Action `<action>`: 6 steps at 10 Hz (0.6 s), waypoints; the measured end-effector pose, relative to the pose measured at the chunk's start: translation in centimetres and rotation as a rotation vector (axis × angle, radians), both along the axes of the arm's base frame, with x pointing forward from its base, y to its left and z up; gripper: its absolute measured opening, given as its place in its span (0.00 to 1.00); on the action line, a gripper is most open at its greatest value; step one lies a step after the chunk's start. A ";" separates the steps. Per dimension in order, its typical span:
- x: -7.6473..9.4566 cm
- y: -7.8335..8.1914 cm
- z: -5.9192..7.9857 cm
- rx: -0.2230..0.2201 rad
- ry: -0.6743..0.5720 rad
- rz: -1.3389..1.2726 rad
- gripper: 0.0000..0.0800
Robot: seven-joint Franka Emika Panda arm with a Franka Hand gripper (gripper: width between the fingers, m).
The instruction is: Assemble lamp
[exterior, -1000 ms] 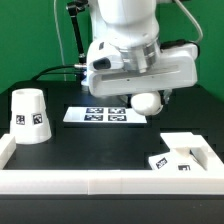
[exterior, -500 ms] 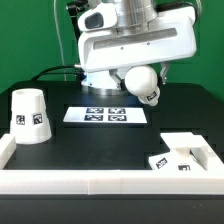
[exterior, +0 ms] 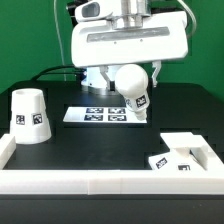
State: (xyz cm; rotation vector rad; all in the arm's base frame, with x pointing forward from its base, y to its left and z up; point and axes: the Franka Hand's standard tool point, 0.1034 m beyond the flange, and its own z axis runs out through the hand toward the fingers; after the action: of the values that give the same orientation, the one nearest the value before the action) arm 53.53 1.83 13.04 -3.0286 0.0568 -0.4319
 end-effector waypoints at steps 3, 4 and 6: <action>2.1 0.3 0.8 -0.068 -0.036 0.189 0.72; 2.0 0.3 0.8 -0.068 -0.035 0.189 0.72; 2.2 0.3 0.9 -0.077 -0.046 0.204 0.72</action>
Offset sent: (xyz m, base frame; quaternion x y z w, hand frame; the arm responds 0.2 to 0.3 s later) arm 0.0000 0.0000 0.0000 0.0000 0.0000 0.0000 1.0000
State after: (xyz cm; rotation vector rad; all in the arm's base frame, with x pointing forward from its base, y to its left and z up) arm 55.71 2.16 13.89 -3.0548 -0.2754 -0.4950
